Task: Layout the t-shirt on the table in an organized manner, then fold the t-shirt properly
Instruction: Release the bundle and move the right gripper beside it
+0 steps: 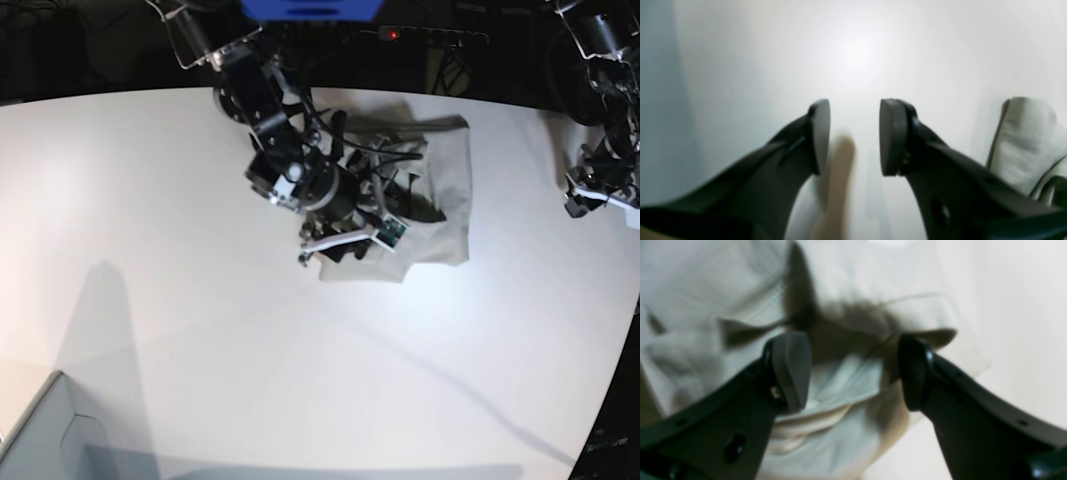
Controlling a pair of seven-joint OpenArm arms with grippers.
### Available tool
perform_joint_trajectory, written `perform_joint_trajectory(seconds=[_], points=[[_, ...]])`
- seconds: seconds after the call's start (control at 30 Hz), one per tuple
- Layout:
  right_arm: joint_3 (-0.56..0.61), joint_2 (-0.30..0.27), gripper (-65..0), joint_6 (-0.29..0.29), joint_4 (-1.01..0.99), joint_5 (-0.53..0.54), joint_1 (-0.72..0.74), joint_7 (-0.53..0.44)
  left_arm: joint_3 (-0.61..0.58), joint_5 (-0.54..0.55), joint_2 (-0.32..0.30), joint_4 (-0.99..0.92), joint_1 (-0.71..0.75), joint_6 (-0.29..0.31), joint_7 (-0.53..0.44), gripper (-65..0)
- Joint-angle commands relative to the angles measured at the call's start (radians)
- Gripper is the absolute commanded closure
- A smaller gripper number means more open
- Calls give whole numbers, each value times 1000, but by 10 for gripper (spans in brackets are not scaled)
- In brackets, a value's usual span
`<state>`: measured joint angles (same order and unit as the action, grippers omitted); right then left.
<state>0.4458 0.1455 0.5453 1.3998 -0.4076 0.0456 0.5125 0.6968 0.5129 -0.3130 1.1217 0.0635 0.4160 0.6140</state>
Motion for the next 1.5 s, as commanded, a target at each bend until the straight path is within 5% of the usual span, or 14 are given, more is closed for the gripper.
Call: perform_joint_trajectory(seconds=[0.0, 0.17, 0.47, 0.8, 0.9, 1.0, 1.07, 1.17, 1.3, 1.47], points=[[5, 12, -385, 2, 3, 11, 30, -27, 5, 13, -21, 19, -9, 7, -16, -242], [64, 12, -385, 2, -35, 16, 73, -39, 5, 13, -21, 19, -8, 7, -16, -242], [183, 12, -385, 2, 43, 34, 56, -200, 5, 8, -18, 19, -6, 7, -16, -242], [21, 12, -385, 2, 128, 57, 9, -214, 5, 14, -15, 19, -8, 2, -12, -242], [-49, 12, -385, 2, 131, 57, -34, -214, 7, 17, -15, 25, -14, 2, 56, -243], [-86, 12, -385, 2, 151, 60, -74, -219, 7, 82, -15, 100, -8, 2, 148, -323], [-103, 12, -385, 2, 152, 60, -80, -219, 7, 143, -10, 174, 14, 10, 228, -432], [-152, 12, -385, 2, 157, 62, -85, -220, 5, 260, 39, 364, 91, 7, 317, -556], [-236, 12, -385, 3, 183, 62, -77, -217, -1, 321, 180, 608, 223, 2, 320, -530], [-308, 12, -385, 6, 210, 62, -51, -214, -4, 220, 375, 703, 287, 7, 321, -528]])
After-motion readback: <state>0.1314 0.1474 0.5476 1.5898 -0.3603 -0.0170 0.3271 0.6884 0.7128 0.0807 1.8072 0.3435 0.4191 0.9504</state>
